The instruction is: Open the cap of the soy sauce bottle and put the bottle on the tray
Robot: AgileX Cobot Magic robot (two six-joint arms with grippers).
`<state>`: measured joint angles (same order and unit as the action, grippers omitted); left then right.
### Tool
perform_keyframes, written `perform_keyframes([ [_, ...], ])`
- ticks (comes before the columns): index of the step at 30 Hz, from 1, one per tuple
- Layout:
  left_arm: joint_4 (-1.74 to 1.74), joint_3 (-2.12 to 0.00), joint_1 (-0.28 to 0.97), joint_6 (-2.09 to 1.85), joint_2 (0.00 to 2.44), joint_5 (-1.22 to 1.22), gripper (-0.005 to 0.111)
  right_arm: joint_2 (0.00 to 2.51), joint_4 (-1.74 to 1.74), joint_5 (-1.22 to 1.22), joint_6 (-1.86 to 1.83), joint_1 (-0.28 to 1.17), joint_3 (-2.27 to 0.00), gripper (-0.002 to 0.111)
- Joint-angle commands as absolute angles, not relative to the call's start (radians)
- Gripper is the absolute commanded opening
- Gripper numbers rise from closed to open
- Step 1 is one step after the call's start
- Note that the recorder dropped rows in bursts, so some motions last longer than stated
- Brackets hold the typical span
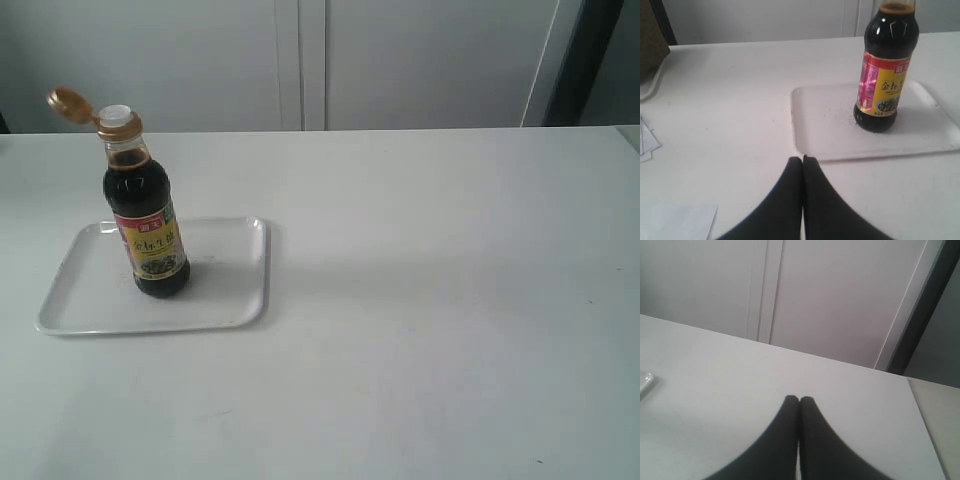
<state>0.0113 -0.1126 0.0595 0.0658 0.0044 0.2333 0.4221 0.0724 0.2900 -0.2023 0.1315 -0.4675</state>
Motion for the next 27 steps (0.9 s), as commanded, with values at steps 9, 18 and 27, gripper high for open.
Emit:
perform_keyframes([
  [9,0.049,-0.012,0.060,0.066,0.000,0.201,0.000,0.418,0.079,0.282,-0.195,0.129,-0.463,0.000],
  [18,0.051,0.000,0.060,0.074,0.000,0.194,0.000,0.418,0.079,0.282,-0.195,0.129,-0.463,0.000],
  [27,0.051,0.000,0.060,0.074,0.000,0.215,0.000,0.418,0.079,0.282,-0.193,0.129,-0.463,0.000],
])
